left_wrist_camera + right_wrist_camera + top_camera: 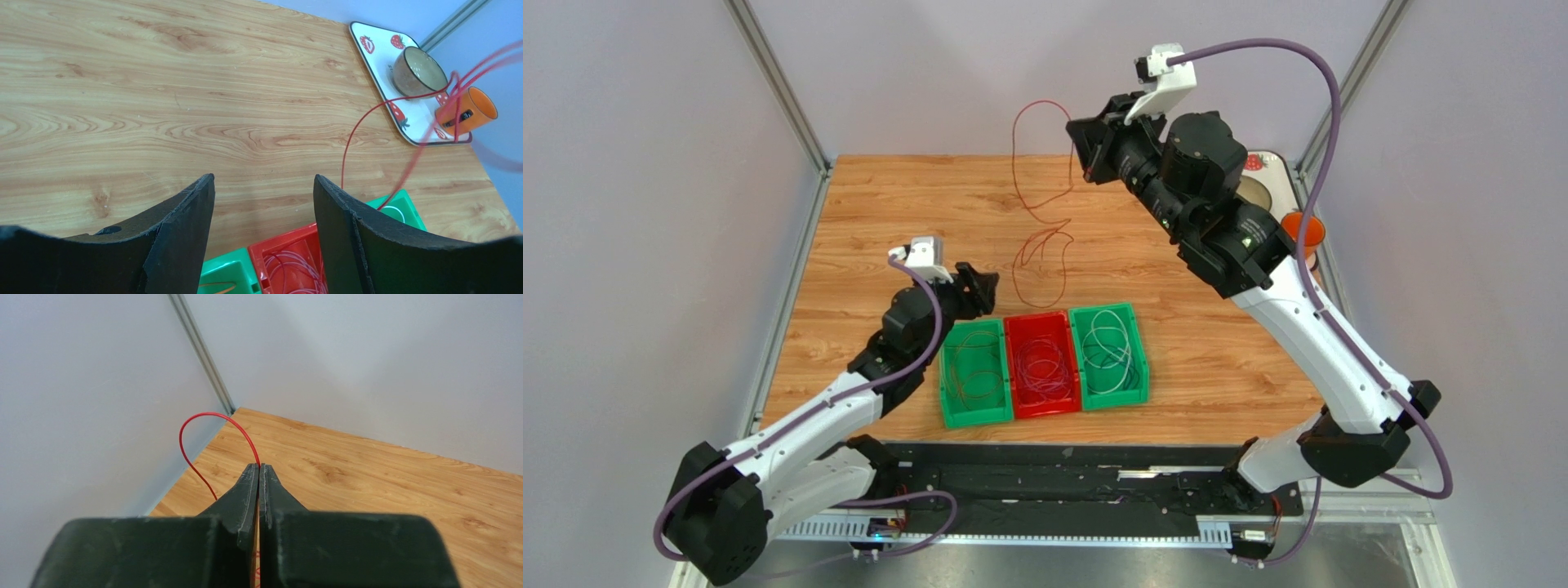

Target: Untangle the cables

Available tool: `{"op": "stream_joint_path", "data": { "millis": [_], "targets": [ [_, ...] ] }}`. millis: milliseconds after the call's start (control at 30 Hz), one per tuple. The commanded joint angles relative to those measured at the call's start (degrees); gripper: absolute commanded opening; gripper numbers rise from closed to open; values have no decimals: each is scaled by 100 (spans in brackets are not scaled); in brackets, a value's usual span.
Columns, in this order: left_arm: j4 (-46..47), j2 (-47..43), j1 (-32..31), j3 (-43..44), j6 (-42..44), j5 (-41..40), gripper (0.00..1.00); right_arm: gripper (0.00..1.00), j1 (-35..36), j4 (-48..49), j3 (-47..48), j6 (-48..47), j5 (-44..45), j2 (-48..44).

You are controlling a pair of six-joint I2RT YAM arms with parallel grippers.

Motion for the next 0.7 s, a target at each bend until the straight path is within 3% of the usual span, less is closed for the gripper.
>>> {"op": "stream_joint_path", "data": {
  "millis": [0, 533, 667],
  "targets": [
    [15, -27, 119, -26, -240, -29, 68, 0, 101, -215, -73, 151, -604, -405],
    [50, 16, 198, -52, -328, 76, 67, 0, 225, -118, -1233, 730, -1343, -1433],
    [59, 8, 198, -52, -320, 111, 66, 0, 303, -258, -1199, 775, -1974, -1504]
  ]
}}
